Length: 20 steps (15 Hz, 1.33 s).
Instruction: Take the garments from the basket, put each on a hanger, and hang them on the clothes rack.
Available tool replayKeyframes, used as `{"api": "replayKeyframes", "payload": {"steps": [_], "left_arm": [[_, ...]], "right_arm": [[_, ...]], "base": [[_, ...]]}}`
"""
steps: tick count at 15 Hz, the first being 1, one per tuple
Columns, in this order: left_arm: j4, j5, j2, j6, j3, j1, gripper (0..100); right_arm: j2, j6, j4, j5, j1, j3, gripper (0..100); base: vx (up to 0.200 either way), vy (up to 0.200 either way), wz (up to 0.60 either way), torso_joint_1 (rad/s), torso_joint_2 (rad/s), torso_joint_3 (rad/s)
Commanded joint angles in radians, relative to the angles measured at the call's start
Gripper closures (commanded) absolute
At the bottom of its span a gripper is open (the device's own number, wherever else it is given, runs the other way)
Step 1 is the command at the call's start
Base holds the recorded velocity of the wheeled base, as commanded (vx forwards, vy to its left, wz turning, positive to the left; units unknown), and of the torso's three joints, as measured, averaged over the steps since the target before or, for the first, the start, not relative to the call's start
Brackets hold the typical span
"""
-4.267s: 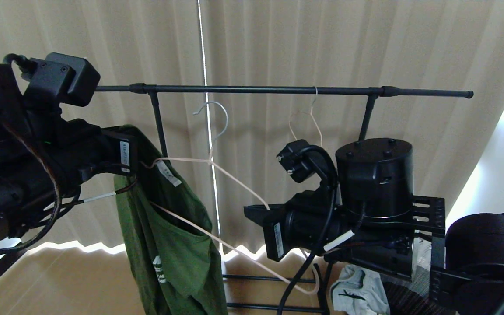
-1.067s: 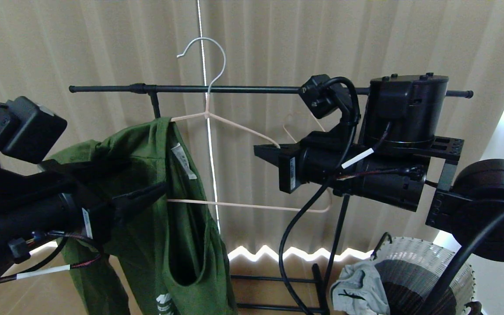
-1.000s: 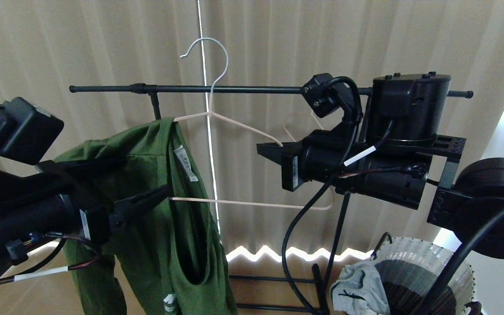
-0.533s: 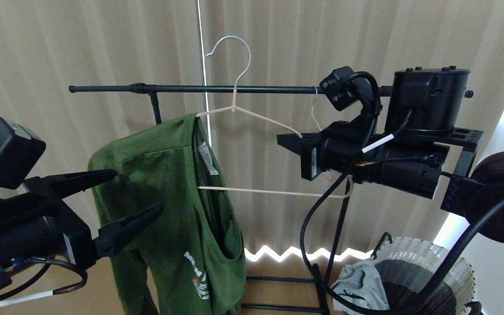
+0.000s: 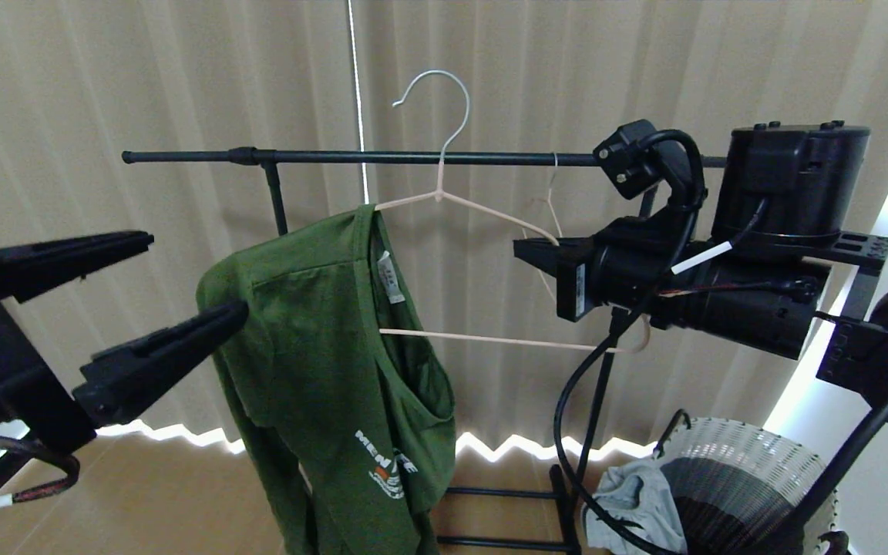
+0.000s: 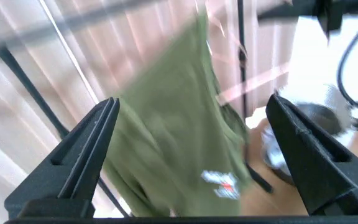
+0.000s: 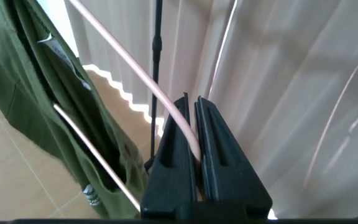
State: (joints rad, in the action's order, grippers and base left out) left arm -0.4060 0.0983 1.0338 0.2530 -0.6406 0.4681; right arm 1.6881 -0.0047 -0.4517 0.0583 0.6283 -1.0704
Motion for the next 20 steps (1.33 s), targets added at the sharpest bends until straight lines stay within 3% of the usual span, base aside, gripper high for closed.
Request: {"api": "replayKeyframes", "payload": {"steps": [1, 2, 3, 6, 9, 13, 20], "left_arm": [[0.004, 0.001, 0.046, 0.094, -0.07, -0.034, 0], [0.004, 0.001, 0.068, 0.141, -0.08, -0.046, 0], [0.006, 0.001, 0.117, 0.236, -0.099, -0.051, 0], [0.004, 0.001, 0.206, 0.344, -0.108, -0.045, 0], [0.001, 0.001, 0.262, 0.348, -0.132, 0.0, 0], [-0.001, -0.002, 0.341, 0.35, -0.214, -0.019, 0], [-0.002, -0.002, 0.361, 0.35, -0.226, -0.02, 0]], "right_arm": [[-0.045, -0.014, -0.001, 0.002, 0.001, 0.024, 100], [-0.05, -0.02, -0.001, 0.002, 0.001, 0.032, 100], [-0.059, -0.023, -0.001, 0.002, 0.002, 0.04, 100], [-0.064, -0.023, -0.001, 0.002, 0.007, 0.05, 100], [-0.07, -0.026, -0.051, 0.002, 0.019, 0.087, 100], [-0.073, -0.072, -0.111, 0.002, 0.047, 0.142, 100], [-0.093, -0.083, -0.125, 0.003, 0.09, 0.173, 100]], "base": [[0.0, 0.0, 0.0, 0.0, 0.0, 0.0], [0.0, 0.0, 0.0, 0.0, 0.0, 0.0], [0.0, 0.0, 0.0, 0.0, 0.0, 0.0], [0.0, 0.0, 0.0, 0.0, 0.0, 0.0], [0.0, 0.0, 0.0, 0.0, 0.0, 0.0], [0.0, 0.0, 0.0, 0.0, 0.0, 0.0], [0.0, 0.0, 0.0, 0.0, 0.0, 0.0]]}}
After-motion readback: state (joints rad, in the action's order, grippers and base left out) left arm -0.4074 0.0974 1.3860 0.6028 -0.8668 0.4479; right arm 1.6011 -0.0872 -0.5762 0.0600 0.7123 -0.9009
